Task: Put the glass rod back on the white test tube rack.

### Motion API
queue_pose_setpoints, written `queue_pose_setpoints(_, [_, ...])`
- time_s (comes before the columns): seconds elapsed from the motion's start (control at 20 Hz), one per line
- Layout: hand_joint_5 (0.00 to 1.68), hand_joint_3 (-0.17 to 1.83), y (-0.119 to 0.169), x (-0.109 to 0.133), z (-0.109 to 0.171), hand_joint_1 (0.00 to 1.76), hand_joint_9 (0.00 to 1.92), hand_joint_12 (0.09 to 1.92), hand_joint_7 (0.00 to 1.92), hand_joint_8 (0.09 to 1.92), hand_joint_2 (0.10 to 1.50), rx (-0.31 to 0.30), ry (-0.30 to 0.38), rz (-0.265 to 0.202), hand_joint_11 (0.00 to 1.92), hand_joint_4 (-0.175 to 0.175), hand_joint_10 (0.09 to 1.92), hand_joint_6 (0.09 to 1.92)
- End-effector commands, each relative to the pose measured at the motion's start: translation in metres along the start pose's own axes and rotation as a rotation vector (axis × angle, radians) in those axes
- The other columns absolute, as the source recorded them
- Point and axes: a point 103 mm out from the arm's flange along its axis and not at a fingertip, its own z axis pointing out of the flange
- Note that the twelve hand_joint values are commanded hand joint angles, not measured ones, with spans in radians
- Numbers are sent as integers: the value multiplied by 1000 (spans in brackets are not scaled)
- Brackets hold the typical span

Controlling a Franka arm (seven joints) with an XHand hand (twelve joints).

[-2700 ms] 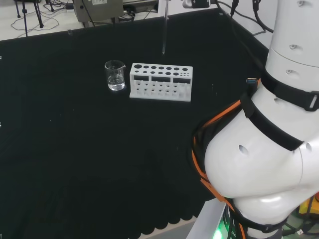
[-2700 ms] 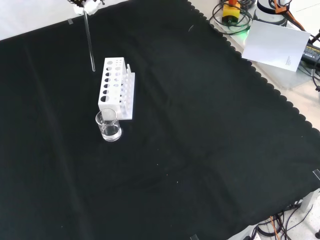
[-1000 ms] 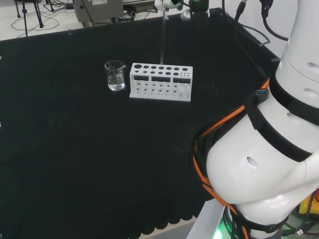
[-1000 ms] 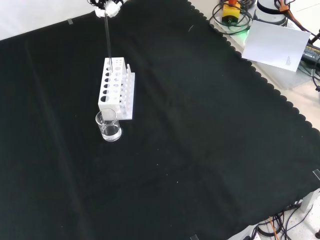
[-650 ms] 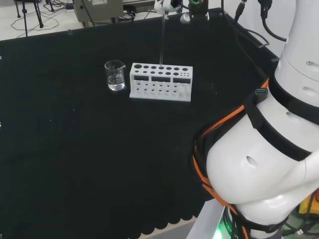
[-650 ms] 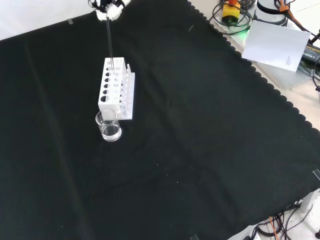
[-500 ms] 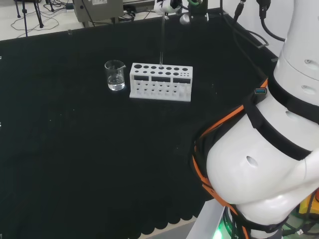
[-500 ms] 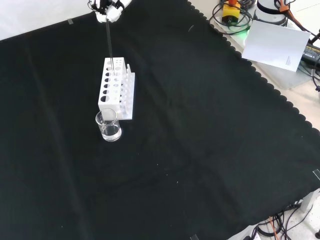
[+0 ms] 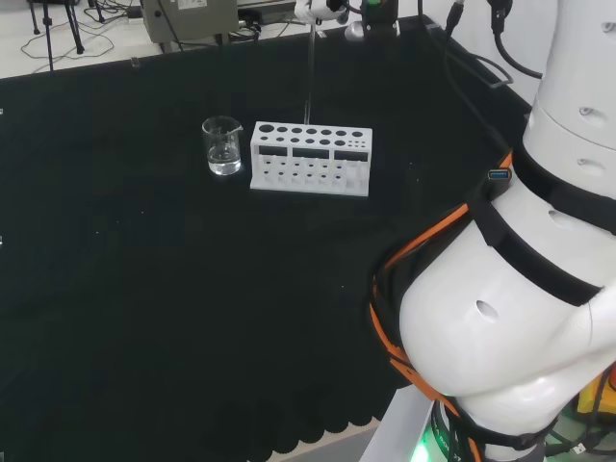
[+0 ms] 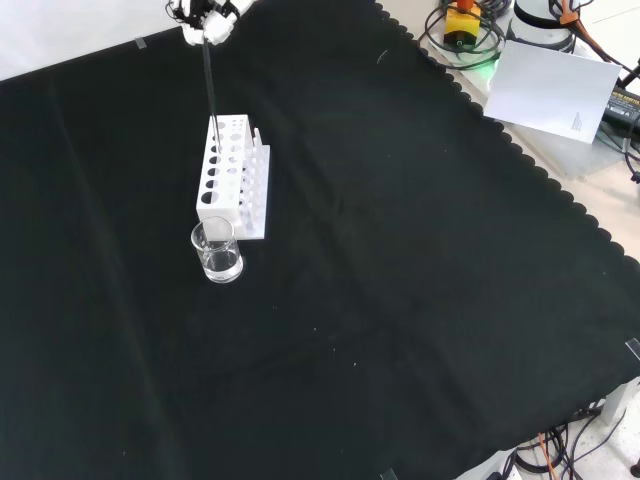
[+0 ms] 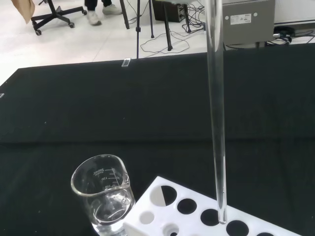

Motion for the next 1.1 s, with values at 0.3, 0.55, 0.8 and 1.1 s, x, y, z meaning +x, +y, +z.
queue_pose_setpoints(0.3, [1342, -175, 6, -10, 1, 1309, 1717, 828, 1211, 956, 1101, 16, 18, 2, 1304, -175, 701, 87])
queue_pose_setpoints(0.55, [1342, -175, 6, -17, 6, 1310, 1717, 829, 1211, 956, 1101, 9, 13, 9, 1304, -175, 702, 87])
queue_pose_setpoints(0.8, [1342, -175, 6, -21, 9, 1310, 1717, 829, 1211, 956, 1101, 10, 19, 12, 1304, -175, 702, 87])
queue_pose_setpoints(1.1, [1342, -175, 14, -19, 15, 1309, 1718, 830, 1211, 956, 1101, 18, 20, 9, 1304, -175, 703, 87])
